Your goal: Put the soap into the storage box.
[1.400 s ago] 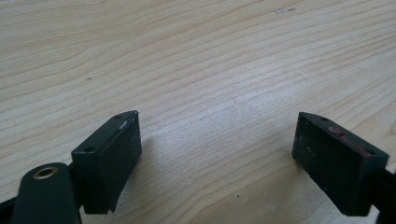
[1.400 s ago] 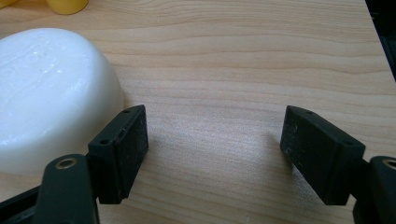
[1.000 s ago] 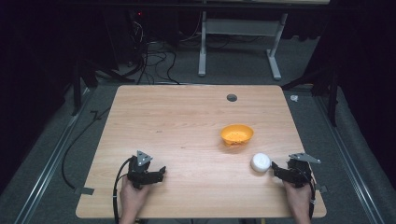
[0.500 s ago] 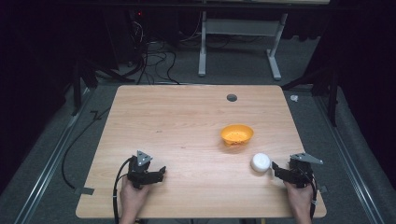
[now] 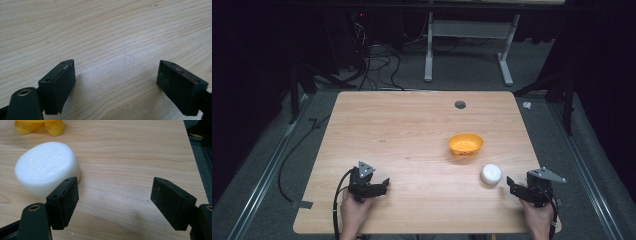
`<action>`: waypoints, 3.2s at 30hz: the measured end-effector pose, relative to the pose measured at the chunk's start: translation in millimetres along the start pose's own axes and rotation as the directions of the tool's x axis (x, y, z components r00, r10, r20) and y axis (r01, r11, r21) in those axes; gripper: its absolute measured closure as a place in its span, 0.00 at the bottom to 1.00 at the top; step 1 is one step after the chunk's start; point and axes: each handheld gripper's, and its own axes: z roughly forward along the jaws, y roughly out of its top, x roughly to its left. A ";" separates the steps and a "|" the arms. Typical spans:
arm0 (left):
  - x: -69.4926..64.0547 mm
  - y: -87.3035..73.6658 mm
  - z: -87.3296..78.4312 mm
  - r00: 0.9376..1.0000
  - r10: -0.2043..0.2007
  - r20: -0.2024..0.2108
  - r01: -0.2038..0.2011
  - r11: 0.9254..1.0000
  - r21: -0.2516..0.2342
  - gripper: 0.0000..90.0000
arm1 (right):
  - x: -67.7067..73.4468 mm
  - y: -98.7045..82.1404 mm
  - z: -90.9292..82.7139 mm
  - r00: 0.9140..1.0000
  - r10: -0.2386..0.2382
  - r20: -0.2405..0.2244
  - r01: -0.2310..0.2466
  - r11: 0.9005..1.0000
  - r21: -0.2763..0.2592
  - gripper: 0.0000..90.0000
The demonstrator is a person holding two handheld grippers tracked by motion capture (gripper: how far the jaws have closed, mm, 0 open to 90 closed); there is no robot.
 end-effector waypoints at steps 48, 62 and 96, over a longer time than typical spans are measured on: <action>-0.1 -0.2 -0.2 1.000 0.000 0.001 0.000 1.000 -0.001 0.18 | 49.9 -2.8 6.1 0.989 -0.090 -0.121 0.092 0.996 0.012 0.19; -0.2 -0.2 -0.2 1.000 0.001 0.002 -0.001 1.000 -0.001 0.18 | 60.3 12.8 23.8 0.985 -0.117 -0.129 0.123 0.991 0.041 0.18; -0.1 -0.3 -0.2 1.000 0.001 0.002 -0.001 1.000 -0.001 0.18 | 65.2 23.4 48.4 0.987 -0.121 -0.101 0.130 0.988 0.087 0.27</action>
